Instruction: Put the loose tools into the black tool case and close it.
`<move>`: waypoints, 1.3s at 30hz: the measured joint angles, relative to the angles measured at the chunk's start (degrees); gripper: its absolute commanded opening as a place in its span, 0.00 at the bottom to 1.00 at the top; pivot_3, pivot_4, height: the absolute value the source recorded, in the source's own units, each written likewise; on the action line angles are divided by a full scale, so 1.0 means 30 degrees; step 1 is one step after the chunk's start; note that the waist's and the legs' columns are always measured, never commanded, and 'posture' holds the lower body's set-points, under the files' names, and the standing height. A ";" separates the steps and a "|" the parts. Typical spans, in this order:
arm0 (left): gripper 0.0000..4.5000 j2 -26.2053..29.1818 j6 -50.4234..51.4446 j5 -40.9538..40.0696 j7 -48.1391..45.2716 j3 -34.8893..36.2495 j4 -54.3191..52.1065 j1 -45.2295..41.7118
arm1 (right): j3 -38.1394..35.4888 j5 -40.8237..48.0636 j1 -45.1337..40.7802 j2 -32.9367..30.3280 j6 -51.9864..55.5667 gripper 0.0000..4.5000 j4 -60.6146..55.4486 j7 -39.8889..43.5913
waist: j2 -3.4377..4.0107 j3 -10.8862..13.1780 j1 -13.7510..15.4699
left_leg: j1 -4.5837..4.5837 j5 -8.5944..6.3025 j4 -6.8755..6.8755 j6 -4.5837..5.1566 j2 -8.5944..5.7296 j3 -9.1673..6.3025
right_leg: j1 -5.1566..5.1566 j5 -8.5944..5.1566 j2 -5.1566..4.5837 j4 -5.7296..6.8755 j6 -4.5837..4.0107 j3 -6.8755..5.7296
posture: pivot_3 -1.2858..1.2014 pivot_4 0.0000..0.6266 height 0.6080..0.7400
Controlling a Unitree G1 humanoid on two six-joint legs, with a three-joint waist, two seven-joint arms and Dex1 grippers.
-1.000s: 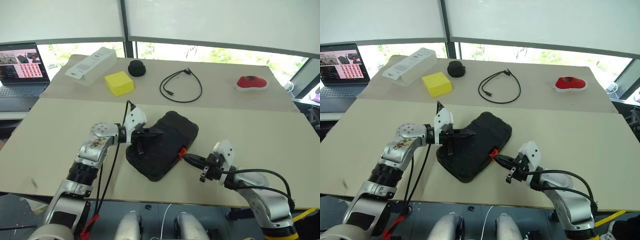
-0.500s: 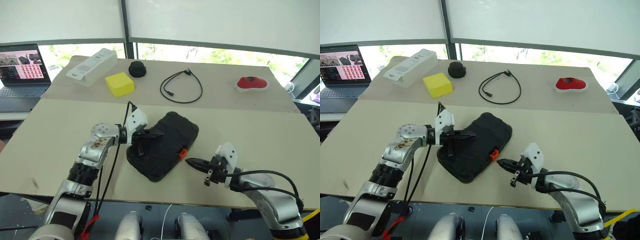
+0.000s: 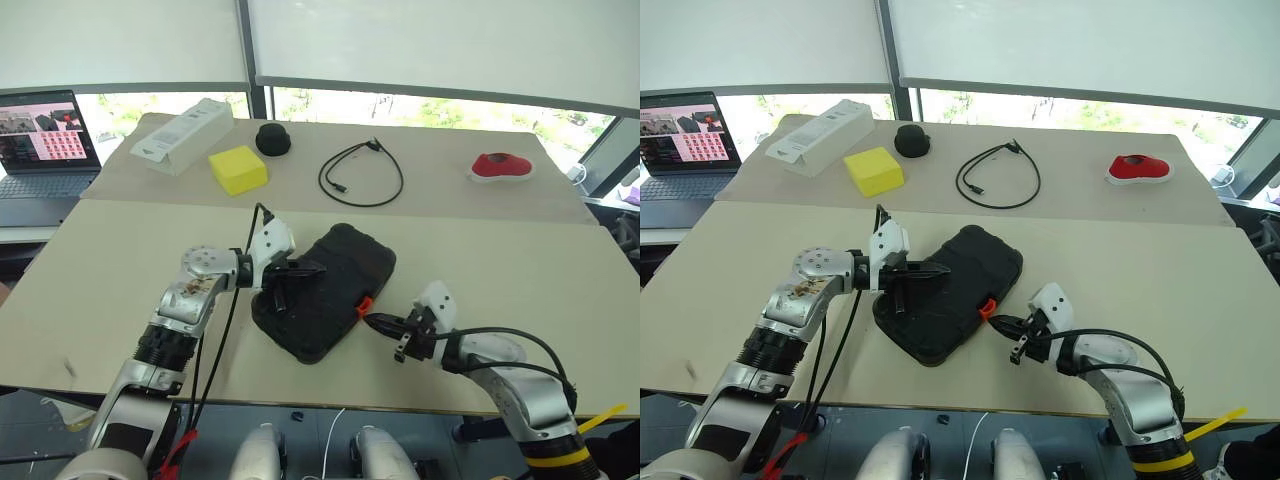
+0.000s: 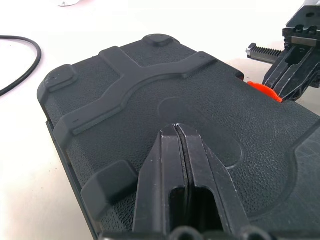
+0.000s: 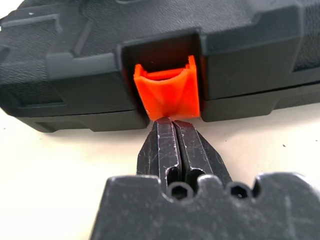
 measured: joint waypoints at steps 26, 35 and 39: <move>0.01 0.0435 -0.0096 0.0094 -0.0389 0.0042 -0.0380 0.0921 | 0.0578 -0.1473 -0.1302 0.1353 -0.1525 0.00 0.2316 0.0502 | 0.0181 -0.0131 -0.0178 | 0.0085 0.0000 -0.0049 0.0000 0.0015 0.0016 | 0.0017 -0.0010 0.0024 0.0004 -0.0017 0.0050 | 0.52 0.24 1.00; 0.48 0.1340 -0.1323 -0.3432 -0.1294 0.3167 -0.3001 0.4586 | -0.1430 0.0191 -0.1199 -0.1259 -0.2145 0.49 0.0205 0.2975 | 0.0167 -0.0120 -0.0507 | 0.0063 0.0000 -0.0189 0.0000 0.0026 -0.0062 | -0.0055 -0.0021 0.0024 -0.0020 -0.0040 0.0073 | 0.52 0.24 1.00; 0.78 0.3567 -0.0810 -0.4441 -0.1116 0.5884 -0.4450 0.7543 | -0.2703 0.0400 -0.0294 -0.3061 -0.2899 0.77 -0.0077 0.4146 | 0.0134 -0.0077 -0.0604 | 0.0016 0.0000 -0.0244 -0.0001 0.0037 -0.0048 | -0.0146 -0.0031 0.0005 -0.0028 -0.0057 0.0078 | 0.52 0.24 1.00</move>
